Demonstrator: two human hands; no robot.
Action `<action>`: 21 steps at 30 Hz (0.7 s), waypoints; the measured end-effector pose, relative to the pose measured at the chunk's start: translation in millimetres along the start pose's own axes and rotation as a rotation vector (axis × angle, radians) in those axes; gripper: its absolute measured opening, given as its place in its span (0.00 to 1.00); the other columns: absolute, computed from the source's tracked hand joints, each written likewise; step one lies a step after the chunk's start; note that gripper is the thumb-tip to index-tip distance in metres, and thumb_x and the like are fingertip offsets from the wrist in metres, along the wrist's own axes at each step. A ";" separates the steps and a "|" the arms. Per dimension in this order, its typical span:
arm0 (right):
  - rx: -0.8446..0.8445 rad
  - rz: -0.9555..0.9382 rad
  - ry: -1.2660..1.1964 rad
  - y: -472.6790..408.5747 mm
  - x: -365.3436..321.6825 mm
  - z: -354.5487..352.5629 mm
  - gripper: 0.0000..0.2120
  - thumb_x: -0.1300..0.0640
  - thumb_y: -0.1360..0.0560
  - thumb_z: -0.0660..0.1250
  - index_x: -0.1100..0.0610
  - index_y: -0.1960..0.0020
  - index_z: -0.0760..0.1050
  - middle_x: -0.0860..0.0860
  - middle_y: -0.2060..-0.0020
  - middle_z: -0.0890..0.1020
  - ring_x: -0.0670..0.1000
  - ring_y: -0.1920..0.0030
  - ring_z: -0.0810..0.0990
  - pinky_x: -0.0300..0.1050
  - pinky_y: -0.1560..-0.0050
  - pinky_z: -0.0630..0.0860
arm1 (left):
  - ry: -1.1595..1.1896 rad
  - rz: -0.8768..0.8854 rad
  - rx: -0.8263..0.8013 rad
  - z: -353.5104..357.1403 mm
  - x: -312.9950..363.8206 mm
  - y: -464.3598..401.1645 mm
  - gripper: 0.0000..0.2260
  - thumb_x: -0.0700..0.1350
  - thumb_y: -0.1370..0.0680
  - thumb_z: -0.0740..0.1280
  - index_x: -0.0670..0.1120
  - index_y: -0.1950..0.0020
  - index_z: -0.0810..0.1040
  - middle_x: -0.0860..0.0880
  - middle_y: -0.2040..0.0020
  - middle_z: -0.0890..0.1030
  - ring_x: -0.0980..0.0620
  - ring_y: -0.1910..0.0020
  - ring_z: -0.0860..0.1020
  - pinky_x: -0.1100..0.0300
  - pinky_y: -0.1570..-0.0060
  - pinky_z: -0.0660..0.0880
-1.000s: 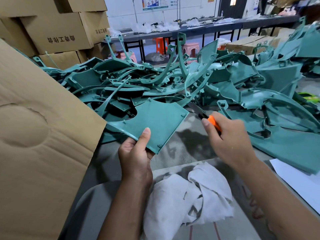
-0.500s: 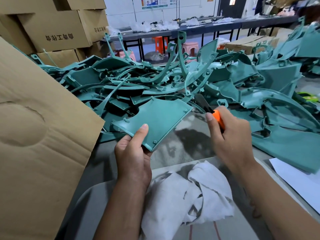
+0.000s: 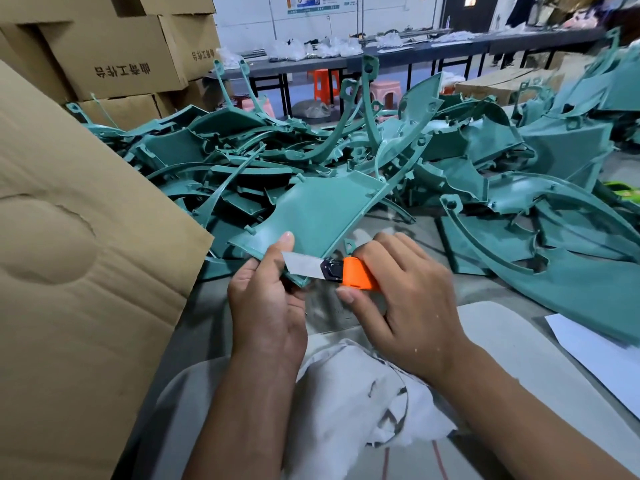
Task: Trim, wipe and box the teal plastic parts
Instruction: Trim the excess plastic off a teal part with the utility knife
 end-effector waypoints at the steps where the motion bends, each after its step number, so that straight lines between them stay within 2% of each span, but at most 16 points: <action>1: -0.001 0.002 0.005 0.1 0.6 0.1 0.19 0.42 0.17 0.62 0.58 0.52 0.75 0.50 0.58 0.73 0.54 0.59 0.70 0.49 0.59 0.67 | -0.001 0.001 0.000 -0.1 0.0 -0.1 0.05 0.35 0.21 0.70 0.39 0.56 0.77 0.47 0.68 0.82 0.53 0.71 0.82 0.63 0.73 0.77; 5: 0.005 0.004 0.024 0.7 2.8 0.0 0.19 0.42 0.17 0.63 0.58 0.53 0.75 0.50 0.59 0.72 0.53 0.59 0.68 0.48 0.59 0.66 | -0.008 0.003 0.008 -1.0 -0.3 -1.0 0.08 0.35 0.21 0.69 0.40 0.60 0.76 0.47 0.69 0.79 0.54 0.72 0.80 0.63 0.73 0.77; 10: 0.010 0.013 0.047 1.8 5.6 -3.1 0.17 0.42 0.18 0.66 0.56 0.53 0.77 0.49 0.60 0.73 0.53 0.60 0.70 0.50 0.61 0.67 | -0.005 0.009 0.005 -1.4 -1.1 -2.6 0.08 0.35 0.21 0.69 0.40 0.60 0.76 0.48 0.69 0.80 0.53 0.71 0.81 0.62 0.72 0.77; 13: -0.014 0.045 -0.008 2.6 10.4 -3.3 0.17 0.44 0.16 0.61 0.55 0.54 0.78 0.45 0.65 0.74 0.50 0.66 0.71 0.49 0.66 0.68 | 0.004 0.022 -0.001 -3.3 -2.1 -4.2 0.03 0.35 0.21 0.69 0.39 0.55 0.79 0.44 0.61 0.86 0.49 0.63 0.85 0.58 0.68 0.81; 15: -0.086 0.094 -0.121 2.8 21.3 0.0 0.20 0.45 0.15 0.57 0.55 0.59 0.76 0.44 0.71 0.71 0.50 0.72 0.69 0.50 0.70 0.67 | 0.008 0.026 0.004 -5.4 -2.7 -5.0 0.03 0.35 0.21 0.69 0.40 0.50 0.82 0.42 0.54 0.87 0.46 0.57 0.87 0.56 0.64 0.82; 18: -0.193 0.146 -0.123 2.3 39.9 6.0 0.24 0.42 0.14 0.53 0.55 0.62 0.73 0.46 0.75 0.71 0.52 0.74 0.69 0.52 0.71 0.67 | 0.016 0.019 0.001 -7.0 -2.8 -8.0 0.04 0.34 0.21 0.68 0.39 0.49 0.82 0.41 0.53 0.87 0.47 0.57 0.87 0.56 0.64 0.82; 21: -0.073 0.214 -0.110 0.6 59.5 -3.3 0.25 0.44 0.14 0.52 0.57 0.60 0.75 0.48 0.73 0.74 0.50 0.75 0.72 0.49 0.73 0.67 | 0.008 0.008 -0.001 -7.0 -1.3 -7.9 0.04 0.33 0.21 0.68 0.38 0.49 0.81 0.40 0.53 0.87 0.46 0.57 0.87 0.56 0.64 0.82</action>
Point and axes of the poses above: each hand's wrist, its own y-axis away from the middle knuckle, its own z-axis out of the palm, x = y × z, the point moved 9 cm from there along -y, towards the middle knuckle
